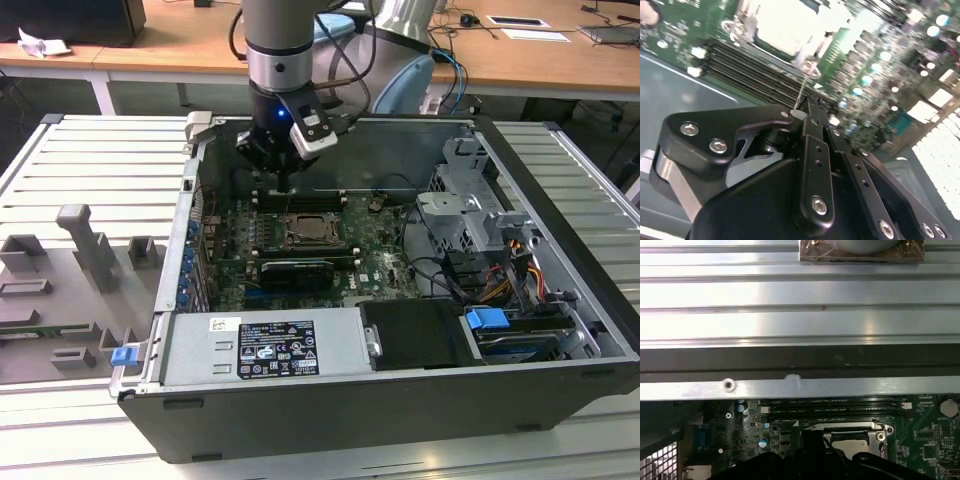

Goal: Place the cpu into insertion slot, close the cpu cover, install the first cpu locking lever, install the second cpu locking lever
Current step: 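Install the first cpu locking lever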

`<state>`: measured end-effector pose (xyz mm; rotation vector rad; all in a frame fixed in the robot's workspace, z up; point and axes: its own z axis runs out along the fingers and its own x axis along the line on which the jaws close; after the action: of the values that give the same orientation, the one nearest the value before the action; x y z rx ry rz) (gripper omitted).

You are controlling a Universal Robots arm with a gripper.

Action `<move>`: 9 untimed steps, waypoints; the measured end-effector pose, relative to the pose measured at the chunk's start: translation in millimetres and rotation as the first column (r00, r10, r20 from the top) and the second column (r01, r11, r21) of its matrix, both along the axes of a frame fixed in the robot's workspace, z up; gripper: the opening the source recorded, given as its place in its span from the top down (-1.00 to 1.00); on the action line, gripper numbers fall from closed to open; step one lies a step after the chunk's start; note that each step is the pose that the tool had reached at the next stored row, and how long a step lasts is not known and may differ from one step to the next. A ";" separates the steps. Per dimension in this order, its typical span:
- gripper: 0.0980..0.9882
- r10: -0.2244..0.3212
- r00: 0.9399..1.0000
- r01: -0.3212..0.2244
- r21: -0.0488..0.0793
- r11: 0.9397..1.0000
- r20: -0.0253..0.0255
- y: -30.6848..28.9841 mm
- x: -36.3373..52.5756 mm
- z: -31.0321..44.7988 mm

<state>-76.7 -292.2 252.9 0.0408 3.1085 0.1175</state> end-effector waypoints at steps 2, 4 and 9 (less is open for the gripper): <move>0.98 0.001 1.000 -0.001 0.000 1.000 0.000 0.7 7.5 -2.8; 0.98 0.002 1.000 -0.002 0.000 1.000 0.000 1.2 17.2 -5.5; 0.98 0.019 1.000 -0.019 0.000 1.000 0.004 1.8 25.0 -8.8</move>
<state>-51.7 -290.5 244.1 0.0115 3.1058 0.1182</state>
